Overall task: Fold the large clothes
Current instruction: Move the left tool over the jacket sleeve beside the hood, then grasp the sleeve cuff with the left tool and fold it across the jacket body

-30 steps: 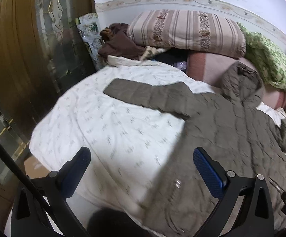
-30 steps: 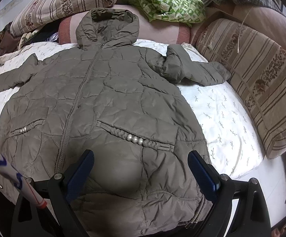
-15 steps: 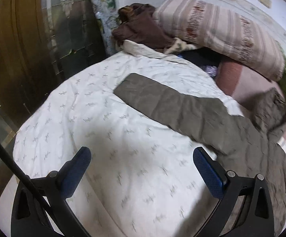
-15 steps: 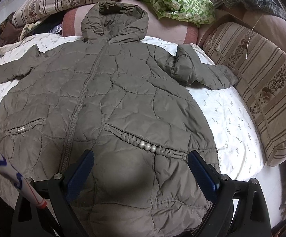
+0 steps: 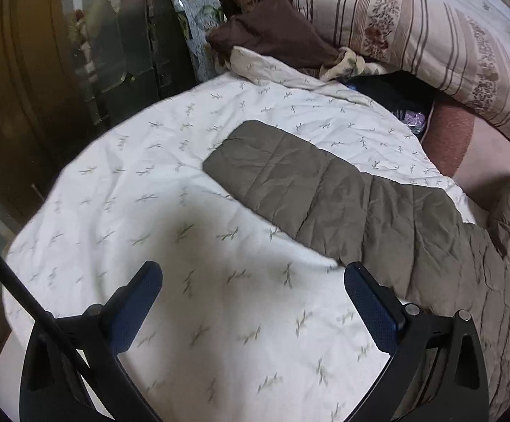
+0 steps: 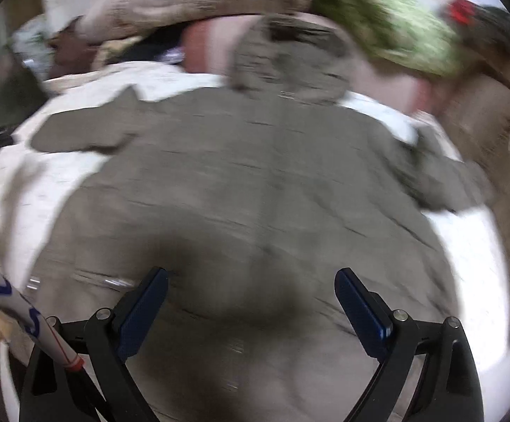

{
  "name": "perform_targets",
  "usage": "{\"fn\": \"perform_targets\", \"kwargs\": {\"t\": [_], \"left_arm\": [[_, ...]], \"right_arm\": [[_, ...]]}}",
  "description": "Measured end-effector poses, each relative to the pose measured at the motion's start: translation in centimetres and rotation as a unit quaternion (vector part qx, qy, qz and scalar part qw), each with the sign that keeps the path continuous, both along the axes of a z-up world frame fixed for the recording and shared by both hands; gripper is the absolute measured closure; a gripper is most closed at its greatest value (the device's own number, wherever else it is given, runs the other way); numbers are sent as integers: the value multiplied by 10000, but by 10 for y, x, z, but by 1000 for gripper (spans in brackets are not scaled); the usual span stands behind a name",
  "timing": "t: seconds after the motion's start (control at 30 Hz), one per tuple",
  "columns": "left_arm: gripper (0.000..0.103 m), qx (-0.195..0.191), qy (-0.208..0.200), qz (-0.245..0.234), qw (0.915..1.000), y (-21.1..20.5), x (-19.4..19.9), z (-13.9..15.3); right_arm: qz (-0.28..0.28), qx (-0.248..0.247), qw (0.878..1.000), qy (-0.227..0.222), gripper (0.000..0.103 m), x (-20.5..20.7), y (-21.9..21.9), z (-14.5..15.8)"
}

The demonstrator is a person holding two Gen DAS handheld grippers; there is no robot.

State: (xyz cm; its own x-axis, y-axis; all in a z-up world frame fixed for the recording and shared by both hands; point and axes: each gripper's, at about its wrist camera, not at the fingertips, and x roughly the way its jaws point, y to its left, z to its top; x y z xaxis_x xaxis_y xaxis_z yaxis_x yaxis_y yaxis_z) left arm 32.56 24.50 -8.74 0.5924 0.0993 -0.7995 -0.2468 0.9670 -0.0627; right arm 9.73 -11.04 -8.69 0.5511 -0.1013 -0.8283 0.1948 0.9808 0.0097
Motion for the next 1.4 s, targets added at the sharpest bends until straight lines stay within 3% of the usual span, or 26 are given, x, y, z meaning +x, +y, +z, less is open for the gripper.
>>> {"fn": "perform_targets", "kwargs": {"t": [0.23, 0.3, 0.4, 0.5, 0.7, 0.8, 0.87, 0.9, 0.97, 1.1, 1.27, 1.4], "left_arm": [[0, -675, 318, -82, 9972, 20, 65, -37], [3, -1058, 381, -69, 9936, 28, 80, -48], [16, -1721, 491, -145, 9838, 37, 100, -66], [18, -2078, 468, -35, 9770, 44, 113, -79], [18, -2272, 310, 167, 9732, 52, 131, -85], [19, -2032, 430, 189, 9780, 48, 140, -86], [51, -1439, 618, 292, 9872, 40, 143, -81], [73, -1255, 691, 340, 9891, 39, 144, -79], [85, -1274, 713, 383, 9885, 41, 142, -70], [89, -1241, 433, 333, 9908, 33, 124, -26], [91, -1033, -154, -411, 9937, -20, 84, 51], [92, -1186, -506, -1271, 9835, -88, 44, 100]], "right_arm": [[399, 269, 9988, 9, 5, 30, 33, -23], [381, 246, 9989, 65, 5, 31, 34, -31], [320, 186, 9992, 116, 5, 37, 29, -38], [227, 179, 9994, 176, 5, 36, 20, -43], [113, 109, 9996, 237, 5, 38, 9, -52], [77, 90, 9996, 270, 5, 38, 8, -56], [46, 116, 9995, 291, 5, 38, 7, -57], [34, 120, 9995, 291, 5, 37, 7, -57], [40, 77, 9996, 267, 5, 34, 7, -55], [32, 11, 10000, 58, 5, 20, 4, -42], [-188, 130, 9996, -176, 5, -1, -14, -26], [-449, 162, 9983, -342, 5, -27, -33, -17]]}}
